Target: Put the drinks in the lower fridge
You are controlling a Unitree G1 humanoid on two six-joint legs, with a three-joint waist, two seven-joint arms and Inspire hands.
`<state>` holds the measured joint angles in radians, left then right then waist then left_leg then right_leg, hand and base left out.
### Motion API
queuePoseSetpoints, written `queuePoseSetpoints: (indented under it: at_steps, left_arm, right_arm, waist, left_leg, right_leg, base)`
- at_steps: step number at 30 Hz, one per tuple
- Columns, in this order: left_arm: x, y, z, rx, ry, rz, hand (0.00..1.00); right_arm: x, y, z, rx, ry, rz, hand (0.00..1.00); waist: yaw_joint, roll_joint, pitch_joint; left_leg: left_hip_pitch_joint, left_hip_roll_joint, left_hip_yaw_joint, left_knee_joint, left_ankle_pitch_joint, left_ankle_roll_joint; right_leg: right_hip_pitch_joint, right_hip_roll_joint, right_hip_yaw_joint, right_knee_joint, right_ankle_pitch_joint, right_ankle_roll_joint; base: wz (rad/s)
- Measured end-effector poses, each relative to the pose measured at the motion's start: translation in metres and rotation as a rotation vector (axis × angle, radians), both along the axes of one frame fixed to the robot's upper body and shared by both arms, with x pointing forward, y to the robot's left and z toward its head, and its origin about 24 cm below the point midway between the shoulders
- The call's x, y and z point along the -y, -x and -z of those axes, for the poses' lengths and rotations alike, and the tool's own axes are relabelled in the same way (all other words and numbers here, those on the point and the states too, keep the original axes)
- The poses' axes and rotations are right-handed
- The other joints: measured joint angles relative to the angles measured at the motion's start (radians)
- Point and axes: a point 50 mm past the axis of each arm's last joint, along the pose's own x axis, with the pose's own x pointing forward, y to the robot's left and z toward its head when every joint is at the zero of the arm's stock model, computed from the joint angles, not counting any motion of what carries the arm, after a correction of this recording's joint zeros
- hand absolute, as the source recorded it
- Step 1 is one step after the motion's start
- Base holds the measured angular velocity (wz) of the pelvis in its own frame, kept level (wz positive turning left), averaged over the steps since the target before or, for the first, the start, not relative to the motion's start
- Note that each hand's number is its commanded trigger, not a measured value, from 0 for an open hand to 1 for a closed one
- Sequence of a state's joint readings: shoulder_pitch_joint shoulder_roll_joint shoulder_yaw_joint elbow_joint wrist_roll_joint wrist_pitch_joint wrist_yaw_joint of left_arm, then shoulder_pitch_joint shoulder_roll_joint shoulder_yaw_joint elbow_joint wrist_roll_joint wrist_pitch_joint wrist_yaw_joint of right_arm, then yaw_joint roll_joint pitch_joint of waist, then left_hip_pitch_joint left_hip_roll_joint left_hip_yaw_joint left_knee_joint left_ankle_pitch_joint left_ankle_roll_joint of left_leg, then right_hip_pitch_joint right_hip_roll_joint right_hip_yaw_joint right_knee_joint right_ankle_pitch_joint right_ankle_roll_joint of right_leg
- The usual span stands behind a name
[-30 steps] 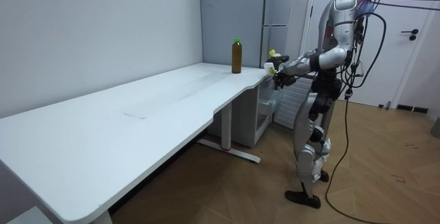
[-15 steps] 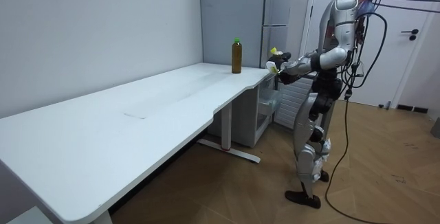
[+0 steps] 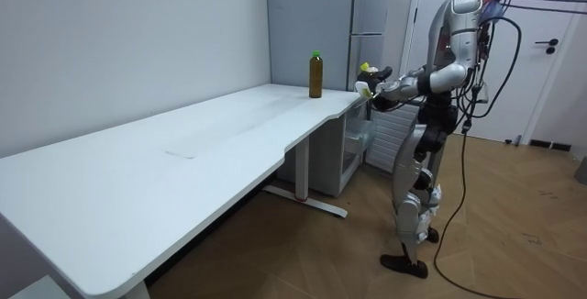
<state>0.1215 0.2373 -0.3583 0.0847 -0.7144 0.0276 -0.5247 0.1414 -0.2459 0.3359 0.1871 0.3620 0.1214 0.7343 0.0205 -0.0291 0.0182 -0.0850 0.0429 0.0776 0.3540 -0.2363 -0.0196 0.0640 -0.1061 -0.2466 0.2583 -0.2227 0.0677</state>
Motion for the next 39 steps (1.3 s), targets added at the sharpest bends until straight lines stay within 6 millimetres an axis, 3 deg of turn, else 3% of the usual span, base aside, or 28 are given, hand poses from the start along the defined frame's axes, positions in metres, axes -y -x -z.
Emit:
queuePoseSetpoints:
  at_steps: [11,20,26,32,39]
  left_arm:
    - [-0.01,-0.01,-0.033,0.182,-0.072,-0.005,0.0]
    - [-0.021,-0.016,-0.092,0.458,-0.039,-0.053,0.0]
    - [-0.03,-0.009,-0.139,0.706,0.02,-0.131,0.0]
    - [-0.046,0.003,-0.176,0.929,0.032,-0.247,0.0]
    - [-0.099,0.011,-0.204,1.078,-0.11,-0.677,0.0]
  right_arm:
    - [0.003,-0.006,-0.01,0.097,-0.045,0.009,1.0]
    - [0.006,-0.007,-0.014,0.124,-0.078,0.012,1.0]
    - [0.021,0.005,-0.004,0.098,0.04,-0.005,1.0]
    - [0.035,0.023,0.006,0.05,0.104,0.052,1.0]
    - [0.056,0.038,0.004,0.061,0.139,0.156,1.0]
  waist:
    - [-0.018,0.001,-0.0013]
    - [-0.018,0.018,-0.0031]
    - [-0.009,0.042,-0.0028]
    - [0.026,0.049,-0.0008]
    - [0.113,0.051,-0.0013]
  left_leg:
    - [0.011,0.002,0.004,0.009,0.001,0.001]
    - [0.027,0.002,0.0,0.006,0.001,0.001]
    - [0.047,-0.002,-0.001,-0.015,0.0,0.001]
    - [0.071,-0.002,0.001,-0.019,0.001,0.0]
    - [0.115,-0.004,0.003,-0.051,0.002,-0.002]
  right_leg:
    - [0.007,0.0,-0.001,-0.003,0.002,-0.003]
    - [0.028,0.001,-0.005,-0.012,0.002,-0.003]
    - [0.05,0.001,-0.008,-0.023,0.003,-0.004]
    - [0.066,0.001,-0.008,-0.024,0.003,-0.004]
    - [0.1,0.002,-0.007,-0.038,0.003,-0.004]
  base:
    - [0.0]
    - [0.0]
    - [0.0]
    - [0.0]
    - [-0.01]
